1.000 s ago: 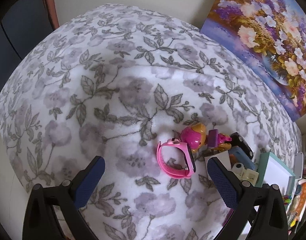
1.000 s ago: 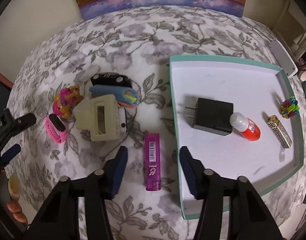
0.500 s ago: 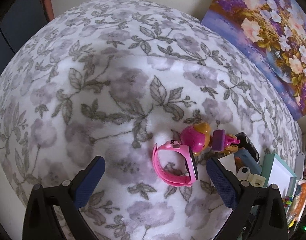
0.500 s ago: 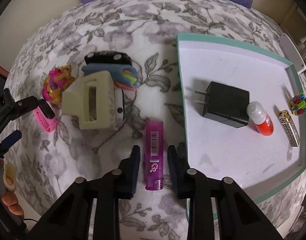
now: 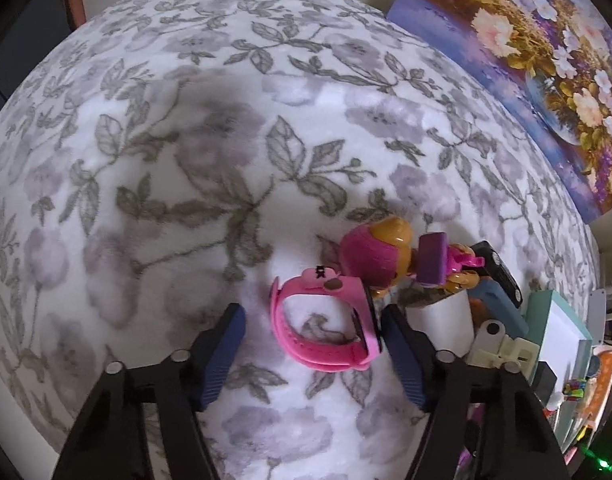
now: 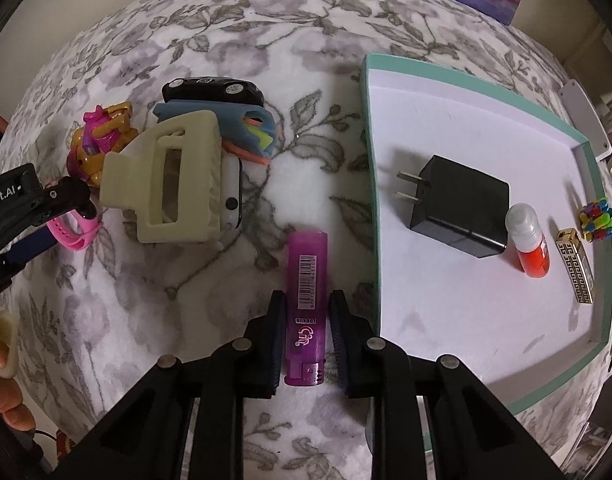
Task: Organize rigid objects
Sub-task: 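Grasp the purple lighter with the right gripper, then grasp the pink watch with the left gripper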
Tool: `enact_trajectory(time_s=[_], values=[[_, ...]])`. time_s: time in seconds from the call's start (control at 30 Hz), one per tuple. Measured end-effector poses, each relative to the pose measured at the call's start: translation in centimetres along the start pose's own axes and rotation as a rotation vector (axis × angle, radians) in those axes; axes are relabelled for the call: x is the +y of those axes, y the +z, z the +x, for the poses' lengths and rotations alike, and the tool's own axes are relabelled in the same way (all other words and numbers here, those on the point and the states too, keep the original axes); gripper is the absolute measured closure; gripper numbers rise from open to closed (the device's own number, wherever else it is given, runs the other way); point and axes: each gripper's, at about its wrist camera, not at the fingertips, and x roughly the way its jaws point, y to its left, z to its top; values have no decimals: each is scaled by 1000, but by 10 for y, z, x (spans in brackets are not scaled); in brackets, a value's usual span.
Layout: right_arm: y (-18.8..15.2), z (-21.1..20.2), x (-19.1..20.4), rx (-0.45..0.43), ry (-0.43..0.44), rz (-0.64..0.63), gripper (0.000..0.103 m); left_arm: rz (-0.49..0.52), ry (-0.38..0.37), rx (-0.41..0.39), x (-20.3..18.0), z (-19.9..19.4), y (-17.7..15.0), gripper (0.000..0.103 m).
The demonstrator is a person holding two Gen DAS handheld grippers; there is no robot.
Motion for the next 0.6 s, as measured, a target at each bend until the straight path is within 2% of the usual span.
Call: enact_trajectory(time_s=[0.07,0.3,0.6], values=[[-2,1,5,-8,-5,-6,80,14,-12,-1,-4,0,-1,45],[-5,-2,7,-10,-5,-12,83,30,2,-6,-9,-4,-2,46],[-1,-13,-7,0,62,23,83,18,-15,-63,-9,-31,-3,46]])
